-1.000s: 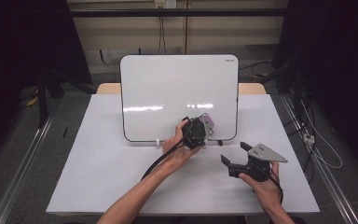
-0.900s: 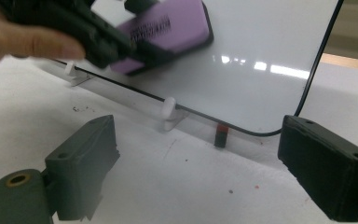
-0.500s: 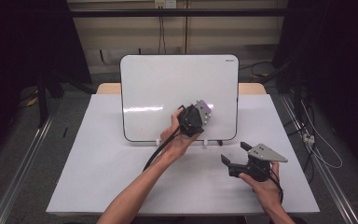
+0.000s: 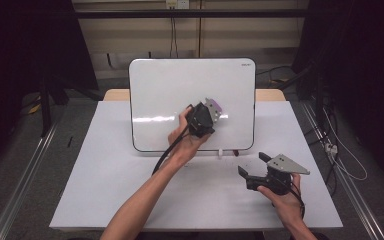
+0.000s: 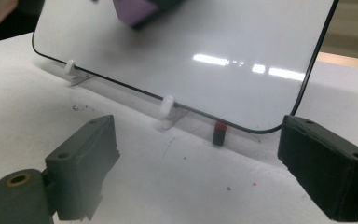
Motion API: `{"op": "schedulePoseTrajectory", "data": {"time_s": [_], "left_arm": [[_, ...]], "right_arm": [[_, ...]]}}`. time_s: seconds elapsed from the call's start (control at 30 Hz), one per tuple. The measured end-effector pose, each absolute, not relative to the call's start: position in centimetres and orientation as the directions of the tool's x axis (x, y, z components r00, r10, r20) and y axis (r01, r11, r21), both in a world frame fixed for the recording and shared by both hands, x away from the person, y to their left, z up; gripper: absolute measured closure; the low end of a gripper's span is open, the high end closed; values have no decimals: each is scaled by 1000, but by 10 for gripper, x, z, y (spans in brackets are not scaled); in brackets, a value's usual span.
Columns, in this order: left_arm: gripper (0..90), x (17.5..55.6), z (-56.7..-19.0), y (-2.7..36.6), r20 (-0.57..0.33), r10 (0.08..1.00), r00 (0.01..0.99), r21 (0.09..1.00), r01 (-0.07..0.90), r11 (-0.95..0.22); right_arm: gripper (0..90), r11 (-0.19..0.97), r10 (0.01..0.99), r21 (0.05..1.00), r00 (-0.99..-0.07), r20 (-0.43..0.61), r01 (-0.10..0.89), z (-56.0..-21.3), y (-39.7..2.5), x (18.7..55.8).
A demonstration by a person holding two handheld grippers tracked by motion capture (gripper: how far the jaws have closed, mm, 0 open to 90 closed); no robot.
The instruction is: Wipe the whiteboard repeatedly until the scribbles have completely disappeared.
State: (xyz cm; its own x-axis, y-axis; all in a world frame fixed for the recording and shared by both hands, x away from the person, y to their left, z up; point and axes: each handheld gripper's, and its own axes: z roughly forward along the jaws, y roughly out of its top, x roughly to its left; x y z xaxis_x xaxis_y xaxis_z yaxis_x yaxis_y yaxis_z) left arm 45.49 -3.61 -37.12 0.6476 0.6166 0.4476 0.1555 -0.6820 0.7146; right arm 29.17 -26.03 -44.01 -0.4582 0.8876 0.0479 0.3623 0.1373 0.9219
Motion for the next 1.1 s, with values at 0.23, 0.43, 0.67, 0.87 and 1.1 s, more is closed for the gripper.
{"op": "schedulePoseTrajectory", "data": {"time_s": [0.23,0.43,0.67,0.87,1.1], "left_arm": [[413,439,-387,-63,488,545,682,674,101,-731],[412,417,-410,-91,505,476,720,643,54,-764],[413,416,-411,-79,523,449,725,615,43,-787],[413,438,-390,-36,468,567,678,690,121,-713],[413,447,-383,21,424,664,616,740,188,-646]], "right_arm": [[113,141,886,920,-460,47,365,-440,-259,292],[114,141,886,921,-461,46,363,-440,-260,291],[114,139,887,921,-459,48,365,-441,-261,291],[115,134,888,920,-457,54,369,-441,-260,292],[115,138,887,918,-458,53,372,-442,-258,293]]}}
